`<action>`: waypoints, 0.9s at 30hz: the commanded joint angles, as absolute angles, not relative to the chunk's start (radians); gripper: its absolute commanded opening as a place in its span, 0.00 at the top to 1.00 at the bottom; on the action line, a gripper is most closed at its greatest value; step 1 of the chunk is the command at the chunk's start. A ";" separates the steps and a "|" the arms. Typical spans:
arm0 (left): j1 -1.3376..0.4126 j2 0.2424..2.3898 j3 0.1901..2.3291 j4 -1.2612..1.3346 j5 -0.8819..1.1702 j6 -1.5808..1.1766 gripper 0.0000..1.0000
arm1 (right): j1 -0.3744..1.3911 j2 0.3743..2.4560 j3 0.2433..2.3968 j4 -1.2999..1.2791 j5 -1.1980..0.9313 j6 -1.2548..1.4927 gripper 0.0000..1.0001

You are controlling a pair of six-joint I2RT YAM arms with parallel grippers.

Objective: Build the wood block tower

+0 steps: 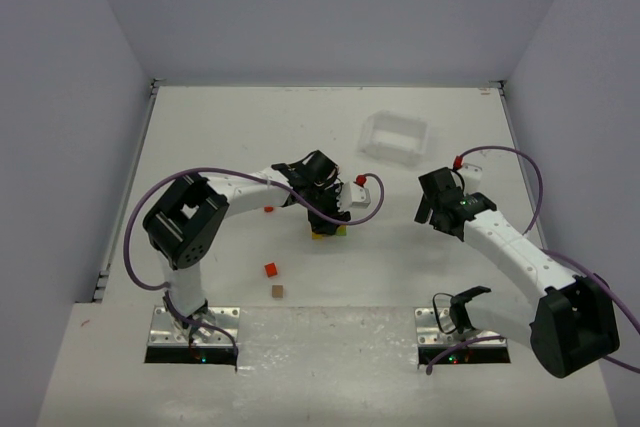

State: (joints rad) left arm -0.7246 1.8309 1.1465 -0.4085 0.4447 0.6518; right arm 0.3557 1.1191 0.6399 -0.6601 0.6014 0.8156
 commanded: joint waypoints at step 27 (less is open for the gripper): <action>-0.729 1.639 1.493 -0.138 0.165 0.128 0.00 | 0.353 0.910 0.575 -0.567 0.477 0.760 0.01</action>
